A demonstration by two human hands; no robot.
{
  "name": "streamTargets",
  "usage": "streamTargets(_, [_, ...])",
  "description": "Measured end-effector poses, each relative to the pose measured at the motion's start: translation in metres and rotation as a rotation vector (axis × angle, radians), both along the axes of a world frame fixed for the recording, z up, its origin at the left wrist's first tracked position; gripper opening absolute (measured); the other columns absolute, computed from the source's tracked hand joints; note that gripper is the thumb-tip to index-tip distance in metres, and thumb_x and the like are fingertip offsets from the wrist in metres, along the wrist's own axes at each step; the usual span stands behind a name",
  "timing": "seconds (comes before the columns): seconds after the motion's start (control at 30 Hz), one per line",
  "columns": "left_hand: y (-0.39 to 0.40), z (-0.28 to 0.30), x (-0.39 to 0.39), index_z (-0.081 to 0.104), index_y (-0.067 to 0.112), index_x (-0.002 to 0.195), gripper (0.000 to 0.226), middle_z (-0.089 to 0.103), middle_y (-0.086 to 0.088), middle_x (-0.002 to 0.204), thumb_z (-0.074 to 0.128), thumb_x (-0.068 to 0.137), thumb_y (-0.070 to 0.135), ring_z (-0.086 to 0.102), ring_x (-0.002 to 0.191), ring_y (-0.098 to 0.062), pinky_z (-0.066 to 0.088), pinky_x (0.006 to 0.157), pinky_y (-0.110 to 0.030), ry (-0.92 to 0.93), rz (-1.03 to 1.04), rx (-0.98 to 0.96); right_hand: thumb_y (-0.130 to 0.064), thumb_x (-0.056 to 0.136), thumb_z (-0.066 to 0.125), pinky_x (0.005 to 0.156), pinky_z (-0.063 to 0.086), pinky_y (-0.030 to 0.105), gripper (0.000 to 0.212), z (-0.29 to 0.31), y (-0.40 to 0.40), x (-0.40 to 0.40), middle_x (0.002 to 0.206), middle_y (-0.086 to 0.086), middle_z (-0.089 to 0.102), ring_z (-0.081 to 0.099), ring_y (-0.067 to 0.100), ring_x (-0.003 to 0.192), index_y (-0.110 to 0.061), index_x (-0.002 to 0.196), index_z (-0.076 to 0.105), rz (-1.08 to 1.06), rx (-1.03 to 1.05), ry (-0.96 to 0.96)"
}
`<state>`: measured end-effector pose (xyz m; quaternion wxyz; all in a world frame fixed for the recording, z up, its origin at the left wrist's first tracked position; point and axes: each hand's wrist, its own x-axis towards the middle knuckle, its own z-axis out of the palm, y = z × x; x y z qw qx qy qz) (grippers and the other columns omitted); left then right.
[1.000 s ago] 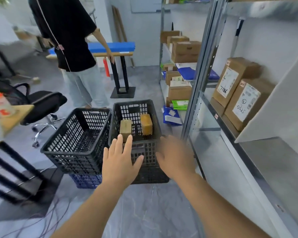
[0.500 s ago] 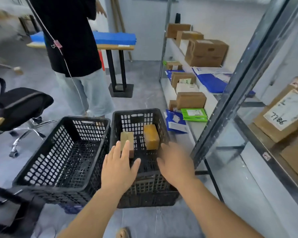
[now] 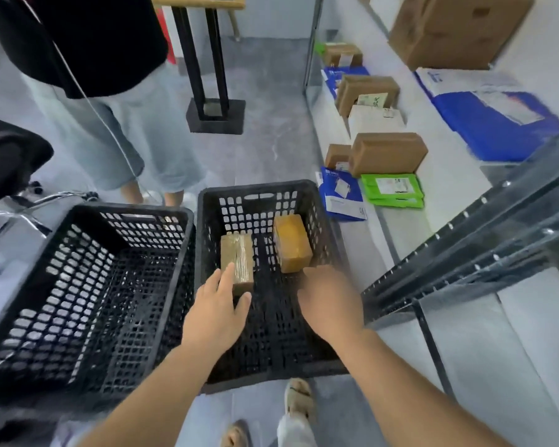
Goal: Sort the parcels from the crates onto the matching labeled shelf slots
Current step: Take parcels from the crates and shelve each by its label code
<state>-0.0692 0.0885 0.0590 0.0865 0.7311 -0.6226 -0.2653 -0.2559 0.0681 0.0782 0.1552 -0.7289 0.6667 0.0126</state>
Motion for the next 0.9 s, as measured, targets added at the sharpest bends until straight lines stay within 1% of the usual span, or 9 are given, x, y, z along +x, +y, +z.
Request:
streamTargets(0.13, [-0.044,-0.038,-0.002,0.006,0.029,0.151,0.064,0.019,0.000,0.157,0.039,0.098,0.043,0.026,0.141,-0.020,0.045,0.099,-0.036,0.005,0.042,0.058,-0.034,0.097,0.042,0.084,0.045,0.034,0.040,-0.044,-0.052,-0.004,0.131,0.002,0.046,0.046,0.023,0.117,-0.020,0.135,0.042,0.026,0.052,-0.023])
streamTargets(0.3, [-0.097,-0.093,-0.002,0.009,0.026,0.152,0.062,0.020,0.000,0.157,0.041,0.099,0.034,0.021,0.143,-0.021,0.038,0.104,-0.040,0.039,0.123,0.100,-0.034,0.097,0.043,0.081,0.046,0.036,0.038,-0.100,-0.101,-0.001,0.128,0.003,0.048,0.047,0.023,0.115,-0.020,0.133,0.044,0.027,0.118,-0.040])
streamTargets(0.43, [-0.121,-0.141,0.007,0.012,0.028,0.151,0.061,0.023,-0.001,0.155,0.041,0.098,0.031,0.023,0.141,-0.022,0.036,0.107,-0.043,0.107,0.181,0.155,-0.033,0.098,0.042,0.081,0.045,0.035,0.041,-0.147,-0.124,0.011,0.130,0.003,0.046,0.044,0.024,0.118,-0.021,0.137,0.040,0.045,0.203,-0.049])
streamTargets(0.6, [-0.147,-0.194,0.015,0.007,0.026,0.151,0.066,0.030,-0.010,0.149,0.043,0.097,0.023,0.034,0.133,-0.029,0.035,0.105,-0.043,0.168,0.300,0.204,-0.031,0.097,0.044,0.086,0.046,0.038,0.045,-0.211,-0.146,0.038,0.134,0.003,0.045,0.044,0.023,0.122,-0.021,0.141,0.037,0.028,0.308,-0.131])
streamTargets(0.7, [-0.156,-0.227,0.014,-0.001,0.024,0.152,0.070,0.025,-0.012,0.153,0.043,0.097,0.024,0.032,0.135,-0.031,0.031,0.110,-0.044,0.202,0.388,0.258,-0.031,0.096,0.047,0.091,0.046,0.040,0.048,-0.247,-0.153,0.057,0.136,0.006,0.045,0.046,0.025,0.123,-0.018,0.141,0.037,0.007,0.394,-0.190])
streamTargets(0.8, [-0.165,-0.255,0.015,-0.006,0.026,0.151,0.069,0.018,-0.010,0.157,0.039,0.099,0.028,0.032,0.136,-0.031,0.033,0.105,-0.042,0.220,0.552,0.368,-0.027,0.097,0.049,0.101,0.039,0.038,0.050,-0.277,-0.164,0.074,0.142,0.010,0.042,0.043,0.028,0.128,-0.011,0.142,0.033,-0.036,0.473,-0.287])
streamTargets(0.9, [-0.170,-0.273,0.015,0.002,0.023,0.152,0.063,0.021,-0.012,0.155,0.035,0.099,0.027,0.030,0.136,-0.031,0.029,0.108,-0.040,0.266,0.605,0.378,-0.025,0.098,0.046,0.108,0.030,0.033,0.059,-0.299,-0.175,0.082,0.152,0.008,0.031,0.034,0.025,0.136,-0.010,0.149,0.020,-0.137,0.590,-0.404])
